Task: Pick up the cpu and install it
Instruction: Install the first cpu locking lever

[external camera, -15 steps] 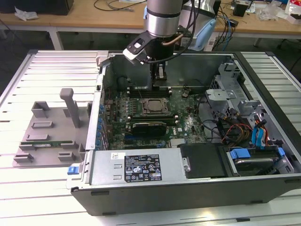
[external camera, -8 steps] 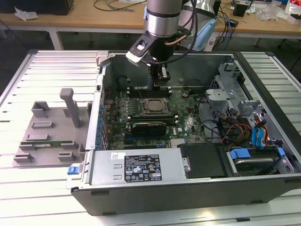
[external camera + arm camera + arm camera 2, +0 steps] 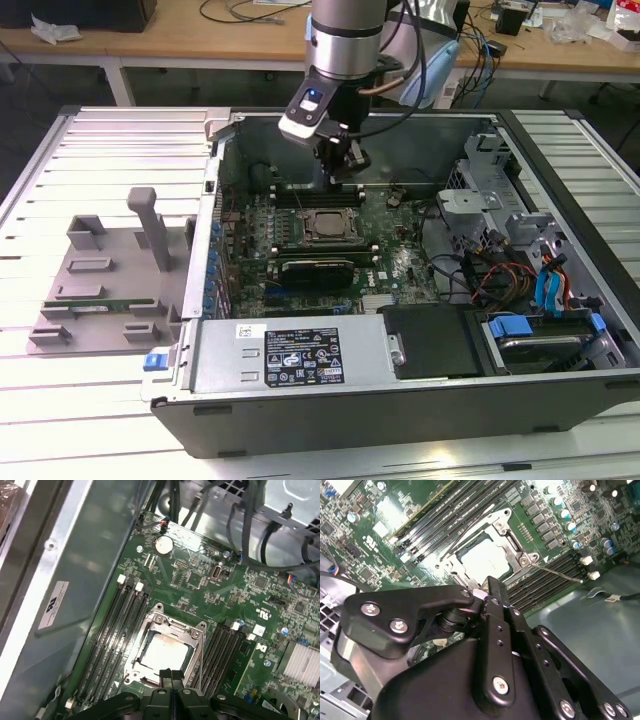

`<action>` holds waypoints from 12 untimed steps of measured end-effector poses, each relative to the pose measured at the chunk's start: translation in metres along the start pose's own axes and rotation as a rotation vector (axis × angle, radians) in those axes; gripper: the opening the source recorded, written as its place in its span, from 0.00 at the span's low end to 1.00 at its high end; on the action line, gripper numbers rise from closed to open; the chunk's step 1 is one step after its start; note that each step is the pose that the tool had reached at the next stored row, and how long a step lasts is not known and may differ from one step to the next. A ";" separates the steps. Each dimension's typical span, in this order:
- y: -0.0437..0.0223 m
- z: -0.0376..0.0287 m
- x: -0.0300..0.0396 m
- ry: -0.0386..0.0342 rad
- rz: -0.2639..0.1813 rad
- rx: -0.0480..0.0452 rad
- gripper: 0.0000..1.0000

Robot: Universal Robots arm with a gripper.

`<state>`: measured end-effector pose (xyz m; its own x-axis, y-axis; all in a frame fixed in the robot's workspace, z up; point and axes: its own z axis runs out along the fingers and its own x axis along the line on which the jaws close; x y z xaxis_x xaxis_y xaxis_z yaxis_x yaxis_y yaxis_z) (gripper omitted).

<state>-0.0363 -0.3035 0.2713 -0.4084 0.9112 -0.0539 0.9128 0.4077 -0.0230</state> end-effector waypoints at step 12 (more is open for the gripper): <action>0.0000 0.0000 0.0000 -0.0051 -0.220 -0.0118 0.11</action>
<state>-0.0363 -0.3035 0.2713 -0.5980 0.7997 -0.0539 0.8014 0.5977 -0.0230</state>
